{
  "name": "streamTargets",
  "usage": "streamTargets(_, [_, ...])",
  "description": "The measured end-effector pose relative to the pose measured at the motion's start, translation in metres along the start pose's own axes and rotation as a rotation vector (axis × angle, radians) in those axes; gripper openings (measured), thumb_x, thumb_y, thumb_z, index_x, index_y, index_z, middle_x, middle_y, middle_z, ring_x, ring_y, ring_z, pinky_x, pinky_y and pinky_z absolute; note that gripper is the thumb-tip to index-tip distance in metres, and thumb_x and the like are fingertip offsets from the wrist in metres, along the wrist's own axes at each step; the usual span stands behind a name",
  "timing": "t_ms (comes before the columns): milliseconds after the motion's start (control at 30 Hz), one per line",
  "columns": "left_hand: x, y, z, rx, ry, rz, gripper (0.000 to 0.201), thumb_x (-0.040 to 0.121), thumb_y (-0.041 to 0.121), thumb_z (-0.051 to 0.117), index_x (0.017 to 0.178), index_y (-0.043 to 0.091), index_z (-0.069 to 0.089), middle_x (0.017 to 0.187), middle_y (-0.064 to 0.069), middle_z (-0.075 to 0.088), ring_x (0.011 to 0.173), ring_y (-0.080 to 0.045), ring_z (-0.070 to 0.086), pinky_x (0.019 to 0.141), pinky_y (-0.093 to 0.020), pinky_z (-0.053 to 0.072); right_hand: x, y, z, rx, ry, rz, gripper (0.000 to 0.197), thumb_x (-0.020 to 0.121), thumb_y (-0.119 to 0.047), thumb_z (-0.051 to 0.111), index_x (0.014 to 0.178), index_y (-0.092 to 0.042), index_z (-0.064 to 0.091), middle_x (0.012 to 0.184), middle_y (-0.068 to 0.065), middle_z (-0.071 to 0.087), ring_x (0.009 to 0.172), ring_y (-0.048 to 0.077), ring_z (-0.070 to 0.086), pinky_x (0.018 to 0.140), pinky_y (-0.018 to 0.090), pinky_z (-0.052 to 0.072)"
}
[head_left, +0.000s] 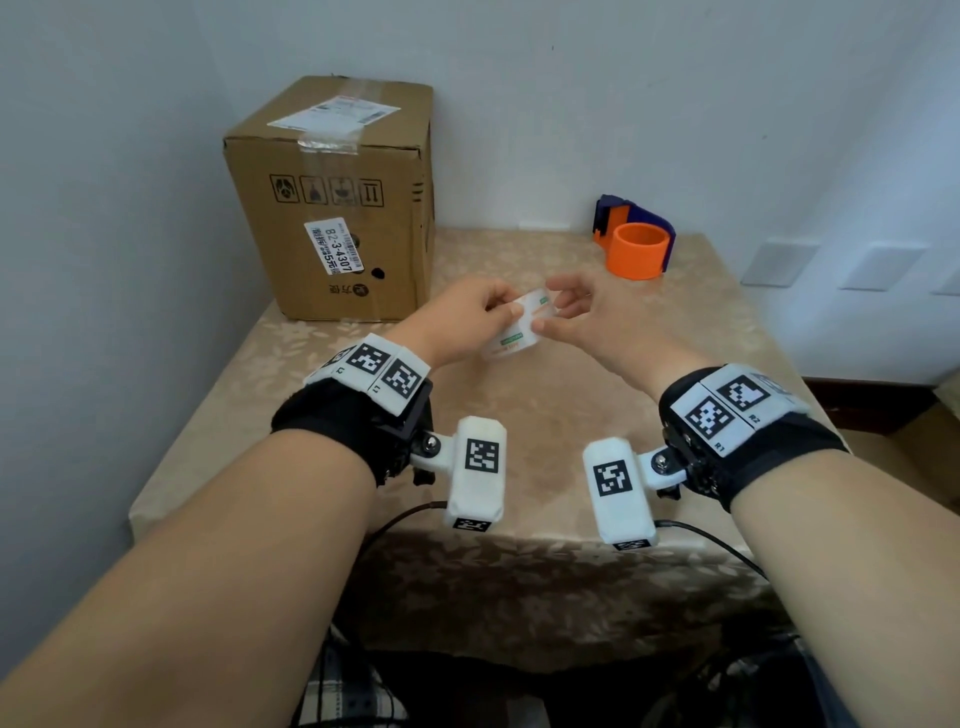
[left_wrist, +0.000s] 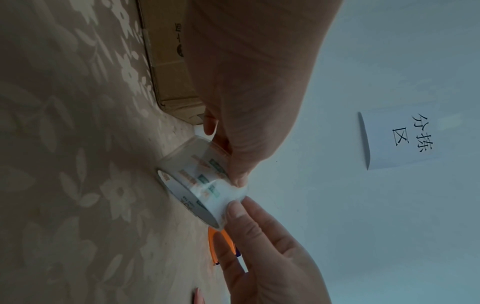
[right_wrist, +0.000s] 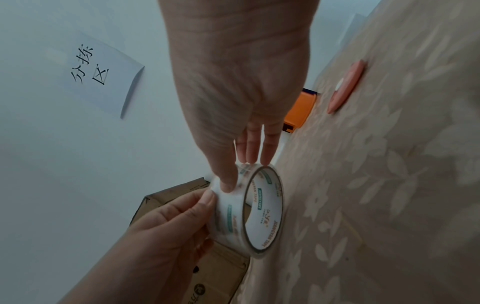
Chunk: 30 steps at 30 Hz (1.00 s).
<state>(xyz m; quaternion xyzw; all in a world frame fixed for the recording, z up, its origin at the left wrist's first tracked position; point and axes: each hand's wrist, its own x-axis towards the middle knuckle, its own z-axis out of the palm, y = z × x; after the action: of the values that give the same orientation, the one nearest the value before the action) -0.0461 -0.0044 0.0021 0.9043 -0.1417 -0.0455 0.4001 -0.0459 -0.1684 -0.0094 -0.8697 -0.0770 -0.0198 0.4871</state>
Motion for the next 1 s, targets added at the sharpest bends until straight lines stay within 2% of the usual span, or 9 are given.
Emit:
streamTargets(167, [0.0,0.0,0.001,0.003,0.014,-0.014,0.022,0.096,0.016,0.049,0.107,0.007,0.066,0.1,-0.012,0.069,0.101,-0.029,0.064,0.094,-0.045,0.05,0.001,0.001,0.002,0.028,0.025,-0.003,0.044,0.081,-0.011,0.07,0.122,-0.005,0.054,0.099,0.003,0.051,0.08,0.008,0.05,0.074,0.016,0.045])
streamTargets(300, [0.001,0.001,0.002,-0.009,0.025,-0.016,0.023,0.096,0.016,0.05,0.109,0.006,0.066,0.102,-0.012,0.069,0.096,-0.023,0.063,0.093,-0.04,0.049,0.002,0.005,0.005,0.019,0.004,0.026,0.057,0.074,-0.024,0.077,0.122,-0.011,0.051,0.111,0.003,0.054,0.1,0.015,0.054,0.092,0.029,0.048])
streamTargets(433, [0.0,-0.001,0.004,-0.085,-0.027,-0.017,0.023,0.094,0.012,0.053,0.111,0.004,0.067,0.109,-0.014,0.07,0.099,-0.019,0.064,0.094,-0.033,0.048,0.002,0.01,0.006,-0.061,0.01,0.001,0.056,0.071,-0.023,0.079,0.119,-0.011,0.051,0.104,0.0,0.052,0.096,0.013,0.05,0.093,0.032,0.047])
streamTargets(500, [0.0,-0.003,0.003,-0.125,-0.034,-0.02,0.023,0.094,0.011,0.054,0.112,0.003,0.067,0.11,-0.015,0.07,0.096,-0.017,0.063,0.09,-0.028,0.048,0.001,0.011,0.008,-0.07,0.026,-0.018,0.044,0.073,-0.021,0.078,0.109,-0.012,0.055,0.103,0.0,0.053,0.096,0.015,0.052,0.092,0.033,0.046])
streamTargets(600, [-0.001,-0.007,0.001,-0.179,-0.031,-0.017,0.024,0.095,0.009,0.052,0.113,-0.001,0.065,0.098,-0.009,0.069,0.079,-0.006,0.062,0.072,-0.007,0.048,-0.002,0.008,0.014,-0.119,0.043,-0.069,0.022,0.078,-0.02,0.073,0.091,-0.015,0.057,0.111,0.007,0.057,0.104,0.021,0.055,0.092,0.033,0.043])
streamTargets(667, [-0.001,-0.009,-0.001,-0.215,-0.019,-0.023,0.024,0.095,0.008,0.052,0.113,0.0,0.065,0.086,0.001,0.067,0.067,0.007,0.06,0.061,0.001,0.046,-0.003,0.006,0.017,-0.109,0.039,-0.093,0.025,0.08,-0.018,0.071,0.098,-0.013,0.055,0.116,0.009,0.055,0.107,0.021,0.053,0.09,0.03,0.043])
streamTargets(800, [-0.002,-0.013,-0.006,-0.255,-0.034,-0.03,0.023,0.095,0.009,0.053,0.113,0.005,0.066,0.079,0.011,0.065,0.057,0.016,0.061,0.058,0.001,0.045,0.0,-0.004,0.019,-0.071,-0.018,-0.14,0.04,0.077,-0.01,0.07,0.099,-0.018,0.037,0.113,0.01,0.048,0.113,0.027,0.05,0.09,0.034,0.046])
streamTargets(867, [-0.003,-0.014,-0.008,-0.275,-0.043,-0.035,0.024,0.094,0.009,0.053,0.115,0.008,0.065,0.08,0.011,0.065,0.058,0.015,0.062,0.059,0.001,0.045,0.001,-0.006,0.021,-0.102,-0.013,-0.151,0.042,0.076,-0.009,0.071,0.098,-0.017,0.036,0.108,0.008,0.047,0.11,0.029,0.051,0.089,0.038,0.047])
streamTargets(1000, [-0.002,-0.017,-0.01,-0.302,-0.046,-0.048,0.026,0.094,0.008,0.054,0.118,0.006,0.063,0.082,0.011,0.066,0.06,0.016,0.063,0.061,0.002,0.046,0.004,-0.008,0.024,-0.133,0.004,-0.19,0.04,0.075,-0.007,0.069,0.095,-0.016,0.036,0.102,0.007,0.046,0.099,0.026,0.05,0.083,0.036,0.046])
